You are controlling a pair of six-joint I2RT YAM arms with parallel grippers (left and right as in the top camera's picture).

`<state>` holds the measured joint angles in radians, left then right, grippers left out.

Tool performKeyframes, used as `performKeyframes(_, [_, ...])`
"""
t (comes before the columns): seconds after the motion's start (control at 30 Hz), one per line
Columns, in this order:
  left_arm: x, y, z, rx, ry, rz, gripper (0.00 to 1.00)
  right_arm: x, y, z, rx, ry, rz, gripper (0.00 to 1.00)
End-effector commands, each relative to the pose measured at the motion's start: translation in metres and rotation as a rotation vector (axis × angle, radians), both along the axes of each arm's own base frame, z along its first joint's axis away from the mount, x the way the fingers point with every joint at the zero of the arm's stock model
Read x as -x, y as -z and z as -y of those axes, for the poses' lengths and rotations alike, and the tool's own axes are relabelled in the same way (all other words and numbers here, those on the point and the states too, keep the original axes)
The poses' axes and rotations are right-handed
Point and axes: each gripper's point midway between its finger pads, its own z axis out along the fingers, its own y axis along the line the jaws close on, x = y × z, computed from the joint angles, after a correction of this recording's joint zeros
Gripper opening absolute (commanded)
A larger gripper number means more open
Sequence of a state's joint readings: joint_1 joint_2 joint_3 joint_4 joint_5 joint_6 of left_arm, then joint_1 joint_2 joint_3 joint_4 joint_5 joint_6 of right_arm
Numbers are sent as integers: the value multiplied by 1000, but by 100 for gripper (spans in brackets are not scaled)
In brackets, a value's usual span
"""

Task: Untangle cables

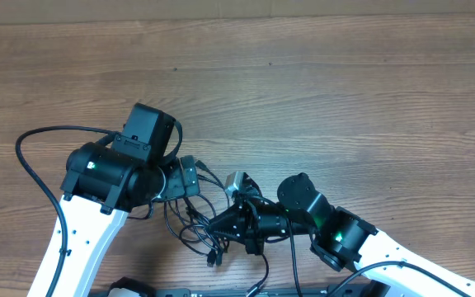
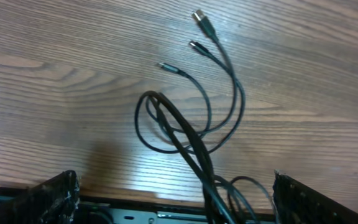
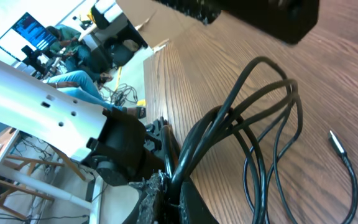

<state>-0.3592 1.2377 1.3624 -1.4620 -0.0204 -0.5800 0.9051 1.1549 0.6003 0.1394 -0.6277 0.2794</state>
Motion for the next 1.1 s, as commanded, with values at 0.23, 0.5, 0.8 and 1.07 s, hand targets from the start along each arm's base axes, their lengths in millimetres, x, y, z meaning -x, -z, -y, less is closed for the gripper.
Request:
performKeyframes(0.23, [-6,6,-5,-48,17,-24,100,7,-31,4,-78,-14,47,4])
performKeyframes(0.5, [-7,29,17,23,27,-163,100,7,-34,4,-85,-14,53,4])
performKeyframes(0.8, [1,58,45,125,115,-376,96,7,-35,4,-89,-14,58,4])
performKeyframes(1.07, [0,62,49,143,125,-399,56,6,-40,3,-107,-14,74,4])
